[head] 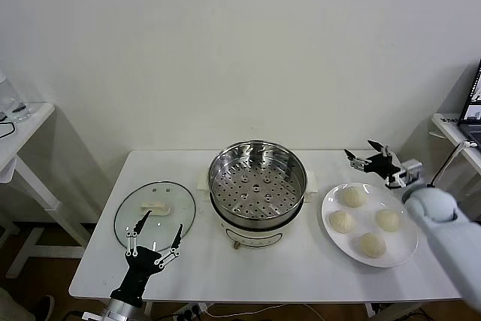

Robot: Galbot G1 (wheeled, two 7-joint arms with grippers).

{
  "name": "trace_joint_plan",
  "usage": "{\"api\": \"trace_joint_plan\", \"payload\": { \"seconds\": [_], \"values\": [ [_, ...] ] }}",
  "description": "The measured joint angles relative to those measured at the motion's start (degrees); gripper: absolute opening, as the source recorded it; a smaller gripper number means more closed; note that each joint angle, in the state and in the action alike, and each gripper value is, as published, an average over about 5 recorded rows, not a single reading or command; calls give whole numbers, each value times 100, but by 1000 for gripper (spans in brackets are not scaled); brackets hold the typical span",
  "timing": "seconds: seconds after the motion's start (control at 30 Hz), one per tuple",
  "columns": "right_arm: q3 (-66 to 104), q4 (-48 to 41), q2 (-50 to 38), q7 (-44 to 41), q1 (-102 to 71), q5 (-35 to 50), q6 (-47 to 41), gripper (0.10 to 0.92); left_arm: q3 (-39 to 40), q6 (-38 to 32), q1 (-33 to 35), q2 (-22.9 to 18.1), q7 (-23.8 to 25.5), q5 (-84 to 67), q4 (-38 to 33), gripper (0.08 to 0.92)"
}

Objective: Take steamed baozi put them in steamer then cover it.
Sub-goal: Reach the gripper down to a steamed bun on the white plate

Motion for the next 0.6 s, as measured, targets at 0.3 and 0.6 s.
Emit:
{"api": "trace_joint_plan", "payload": {
  "seconds": [0.3, 0.6],
  "values": [
    [-1443, -1079, 42, -2517, 1655, -1739, 439, 823, -54, -3, 66, -62, -5, 9, -40, 823],
    [-2098, -1783, 416, -3510, 2284, -3204, 780, 823, -119, -11, 134, -88, -15, 9, -89, 823]
  ]
}}
